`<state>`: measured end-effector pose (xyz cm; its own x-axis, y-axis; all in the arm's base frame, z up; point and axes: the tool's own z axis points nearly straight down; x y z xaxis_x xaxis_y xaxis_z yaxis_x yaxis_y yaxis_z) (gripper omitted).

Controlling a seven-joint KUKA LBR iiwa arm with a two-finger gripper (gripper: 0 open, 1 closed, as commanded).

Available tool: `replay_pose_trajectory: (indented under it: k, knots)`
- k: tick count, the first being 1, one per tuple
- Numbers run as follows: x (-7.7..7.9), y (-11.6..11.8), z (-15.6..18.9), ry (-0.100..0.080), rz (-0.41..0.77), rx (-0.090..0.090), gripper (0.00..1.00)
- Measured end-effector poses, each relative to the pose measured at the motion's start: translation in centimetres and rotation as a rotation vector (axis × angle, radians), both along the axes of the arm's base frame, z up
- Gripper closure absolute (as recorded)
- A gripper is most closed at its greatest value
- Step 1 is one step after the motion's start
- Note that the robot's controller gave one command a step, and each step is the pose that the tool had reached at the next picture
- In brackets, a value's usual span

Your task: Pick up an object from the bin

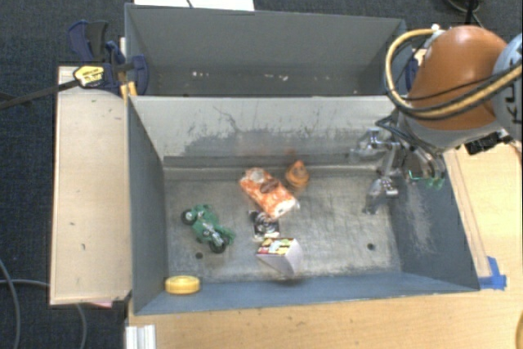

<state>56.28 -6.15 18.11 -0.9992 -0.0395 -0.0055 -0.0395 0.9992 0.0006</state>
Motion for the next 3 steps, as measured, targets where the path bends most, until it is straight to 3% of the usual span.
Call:
replay_pose_trajectory:
  k: [1, 2, 3]
  knots:
    - [-3.04, 8.88, -10.79, 0.003, -0.132, 0.001, 1.0]
    - [-3.04, 8.83, -10.91, 0.001, -0.131, 0.001, 0.0]
    - [-3.03, 8.83, -10.91, 0.001, -0.13, 0.001, 0.0]
